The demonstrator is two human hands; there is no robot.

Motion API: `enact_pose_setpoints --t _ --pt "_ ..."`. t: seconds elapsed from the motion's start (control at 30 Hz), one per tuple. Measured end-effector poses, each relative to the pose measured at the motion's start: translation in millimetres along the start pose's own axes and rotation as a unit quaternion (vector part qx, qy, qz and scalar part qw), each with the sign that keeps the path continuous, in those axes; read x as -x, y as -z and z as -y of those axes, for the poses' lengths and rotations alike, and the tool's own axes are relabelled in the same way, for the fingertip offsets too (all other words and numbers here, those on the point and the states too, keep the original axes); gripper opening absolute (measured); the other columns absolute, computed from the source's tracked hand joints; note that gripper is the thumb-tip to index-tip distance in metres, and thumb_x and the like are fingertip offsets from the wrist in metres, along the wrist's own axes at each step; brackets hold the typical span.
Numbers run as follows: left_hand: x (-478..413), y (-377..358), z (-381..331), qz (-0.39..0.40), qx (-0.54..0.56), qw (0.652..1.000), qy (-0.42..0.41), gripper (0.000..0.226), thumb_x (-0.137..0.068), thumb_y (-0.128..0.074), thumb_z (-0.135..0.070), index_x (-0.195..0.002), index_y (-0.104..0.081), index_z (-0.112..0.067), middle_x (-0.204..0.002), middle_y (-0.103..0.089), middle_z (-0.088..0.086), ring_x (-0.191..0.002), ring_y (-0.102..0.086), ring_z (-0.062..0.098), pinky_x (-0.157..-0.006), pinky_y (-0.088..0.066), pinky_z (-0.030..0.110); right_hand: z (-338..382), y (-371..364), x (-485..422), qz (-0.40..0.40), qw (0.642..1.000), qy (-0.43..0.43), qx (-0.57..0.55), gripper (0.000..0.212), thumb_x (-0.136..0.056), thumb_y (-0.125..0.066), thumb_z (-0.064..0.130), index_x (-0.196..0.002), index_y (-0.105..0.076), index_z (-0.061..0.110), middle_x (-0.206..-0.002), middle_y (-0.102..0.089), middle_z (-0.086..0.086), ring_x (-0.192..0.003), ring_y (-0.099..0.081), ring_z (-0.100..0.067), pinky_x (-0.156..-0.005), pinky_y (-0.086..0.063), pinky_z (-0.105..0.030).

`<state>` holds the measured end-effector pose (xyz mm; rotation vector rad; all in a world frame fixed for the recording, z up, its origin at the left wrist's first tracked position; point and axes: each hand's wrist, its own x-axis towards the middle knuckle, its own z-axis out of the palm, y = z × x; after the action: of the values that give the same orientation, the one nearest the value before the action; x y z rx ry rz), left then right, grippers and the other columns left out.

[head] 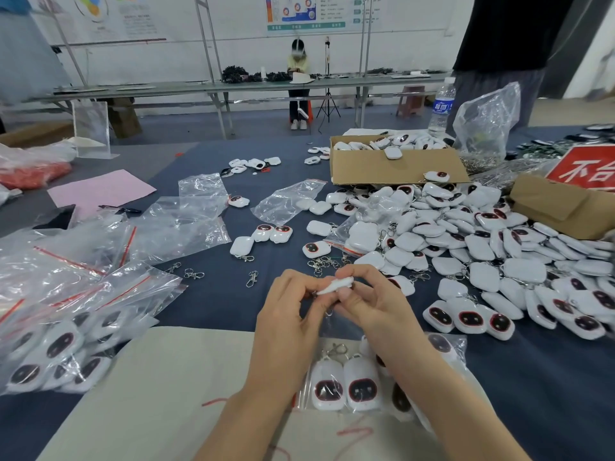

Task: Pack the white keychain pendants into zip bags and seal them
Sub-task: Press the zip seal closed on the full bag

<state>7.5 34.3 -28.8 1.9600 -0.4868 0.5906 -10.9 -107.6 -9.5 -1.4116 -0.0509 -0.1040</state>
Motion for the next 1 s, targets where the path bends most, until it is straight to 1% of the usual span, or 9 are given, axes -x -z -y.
enact_pose_setpoints --t 0.1,0.2,0.37,0.53,0.6,0.67,0.77,0.87,1.0 --pt "-1.0 0.3 -0.3 -0.001 0.012 1.000 0.002 0.018 -0.092 -0.073 -0.017 -0.103 -0.067 -0.031 -0.103 -0.060 -0.016 -0.099 -0.061 0.011 -0.081 -0.045 0.013 1.1 -2.6 -0.2 0.000 0.998 -0.026 -0.065 0.022 -0.101 -0.051 -0.001 -0.105 -0.064 0.017 -0.093 -0.076 -0.006 -0.091 -0.073 -0.014 -0.084 -0.058 -0.025" --pt "-0.2 1.0 -1.3 -0.017 0.023 1.000 0.008 0.022 -0.091 -0.073 -0.016 -0.101 -0.064 -0.034 -0.102 -0.062 -0.016 -0.098 -0.062 0.010 -0.081 -0.046 0.014 3.2 -4.1 -0.2 -0.003 0.993 -0.040 -0.115 0.019 -0.101 -0.049 -0.001 -0.106 -0.062 0.012 -0.091 -0.078 -0.007 -0.092 -0.074 -0.016 -0.081 -0.058 -0.022" --pt "1.0 1.3 -5.1 -0.029 0.064 0.997 0.029 0.026 -0.091 -0.074 -0.019 -0.095 -0.061 -0.041 -0.098 -0.066 -0.016 -0.098 -0.065 0.009 -0.079 -0.048 0.013 5.4 -5.0 1.9 -0.003 0.992 -0.045 -0.116 0.017 -0.101 -0.050 -0.001 -0.108 -0.060 0.011 -0.098 -0.077 -0.011 -0.099 -0.074 -0.021 -0.082 -0.058 -0.021" --pt "0.6 1.5 -4.4 -0.031 0.072 0.997 0.020 0.022 -0.090 -0.075 -0.009 -0.094 -0.061 -0.026 -0.099 -0.064 -0.017 -0.100 -0.065 0.003 -0.080 -0.046 0.009 2.8 -3.4 0.4 0.001 0.992 -0.045 -0.118 0.015 -0.100 -0.052 0.001 -0.111 -0.057 0.010 -0.110 -0.075 -0.015 -0.108 -0.071 -0.026 -0.088 -0.058 -0.024" --pt "-0.4 1.7 -2.8 -0.031 0.057 0.998 0.009 0.023 -0.089 -0.075 -0.005 -0.093 -0.060 -0.022 -0.100 -0.062 -0.016 -0.100 -0.063 0.003 -0.081 -0.045 0.009 2.4 -2.8 -0.6 0.006 0.991 -0.039 -0.125 0.019 -0.094 -0.062 0.010 -0.112 -0.057 0.011 -0.112 -0.076 -0.012 -0.108 -0.071 -0.026 -0.093 -0.057 -0.029" --pt "-1.2 2.1 -1.7 -0.022 0.054 0.998 0.006 0.029 -0.088 -0.076 -0.006 -0.094 -0.057 -0.026 -0.103 -0.060 -0.016 -0.102 -0.062 0.005 -0.082 -0.045 0.009 1.8 -0.6 -0.6 0.010 0.993 -0.034 -0.115 0.030 -0.085 -0.066 0.021 -0.113 -0.057 0.013 -0.113 -0.076 -0.008 -0.108 -0.071 -0.025 -0.096 -0.055 -0.034" --pt "-0.5 3.0 -0.1 0.007 0.067 0.998 0.019 0.025 -0.092 -0.075 -0.021 -0.103 -0.055 -0.031 -0.111 -0.059 -0.018 -0.110 -0.059 0.007 -0.087 -0.044 0.010 -0.1 2.8 -1.5 0.005 0.994 -0.036 -0.106 0.020 -0.094 -0.062 0.010 -0.113 -0.058 0.014 -0.114 -0.075 -0.008 -0.108 -0.071 -0.026 -0.095 -0.055 -0.035" --pt "1.4 3.4 0.5 0.051 0.111 0.991 0.050 0.023 -0.100 -0.060 -0.038 -0.122 -0.053 -0.041 -0.120 -0.062 -0.021 -0.117 -0.059 0.006 -0.093 -0.045 0.012 -0.3 3.8 -2.1 0.001 0.988 -0.050 -0.148 0.029 -0.097 -0.056 -0.004 -0.118 -0.058 0.016 -0.114 -0.075 -0.013 -0.107 -0.072 -0.025 -0.083 -0.059 -0.025" --pt "-0.6 3.4 1.1 0.048 0.118 0.990 0.053 0.024 -0.102 -0.056 -0.036 -0.126 -0.058 -0.036 -0.115 -0.065 -0.017 -0.113 -0.063 0.010 -0.091 -0.050 0.018 2.1 2.8 0.2 0.013 0.991 -0.036 -0.125 0.037 -0.098 -0.053 -0.007 -0.124 -0.060 0.019 -0.111 -0.077 -0.005 -0.108 -0.072 -0.020 -0.082 -0.057 -0.019"
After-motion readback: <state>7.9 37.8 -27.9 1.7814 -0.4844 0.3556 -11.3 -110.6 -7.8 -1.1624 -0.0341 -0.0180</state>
